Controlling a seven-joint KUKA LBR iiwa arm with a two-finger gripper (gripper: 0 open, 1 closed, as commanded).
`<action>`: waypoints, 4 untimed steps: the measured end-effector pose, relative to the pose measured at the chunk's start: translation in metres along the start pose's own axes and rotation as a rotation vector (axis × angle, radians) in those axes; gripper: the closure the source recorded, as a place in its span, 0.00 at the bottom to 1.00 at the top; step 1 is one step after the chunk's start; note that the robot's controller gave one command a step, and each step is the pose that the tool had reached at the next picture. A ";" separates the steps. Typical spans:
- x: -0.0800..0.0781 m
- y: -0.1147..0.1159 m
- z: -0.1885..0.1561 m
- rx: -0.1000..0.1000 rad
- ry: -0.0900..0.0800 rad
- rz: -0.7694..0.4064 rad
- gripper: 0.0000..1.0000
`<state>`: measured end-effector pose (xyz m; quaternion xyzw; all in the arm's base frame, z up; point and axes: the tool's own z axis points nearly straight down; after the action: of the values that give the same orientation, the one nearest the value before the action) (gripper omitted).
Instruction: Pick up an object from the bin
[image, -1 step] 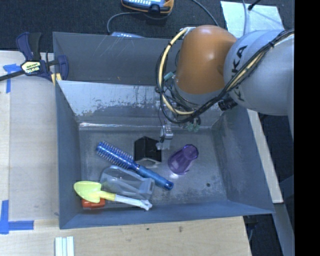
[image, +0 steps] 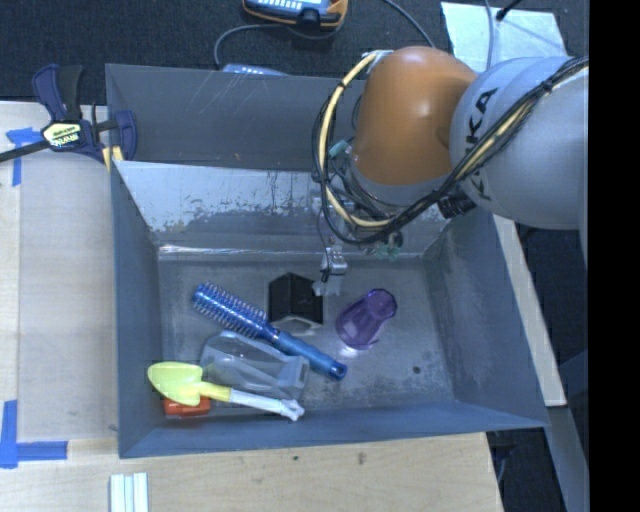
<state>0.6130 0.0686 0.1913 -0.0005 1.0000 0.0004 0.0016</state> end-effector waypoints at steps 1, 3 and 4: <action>0.010 0.000 0.032 0.000 -0.007 -0.042 0.00; 0.028 -0.004 0.091 0.000 0.000 0.056 0.00; 0.035 -0.015 0.063 0.000 0.003 -0.067 0.00</action>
Offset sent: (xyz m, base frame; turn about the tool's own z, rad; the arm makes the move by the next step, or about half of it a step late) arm -0.0340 -0.0040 -0.0990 0.0601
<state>0.5786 0.0535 0.1280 -0.0339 0.9994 0.0003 -0.0001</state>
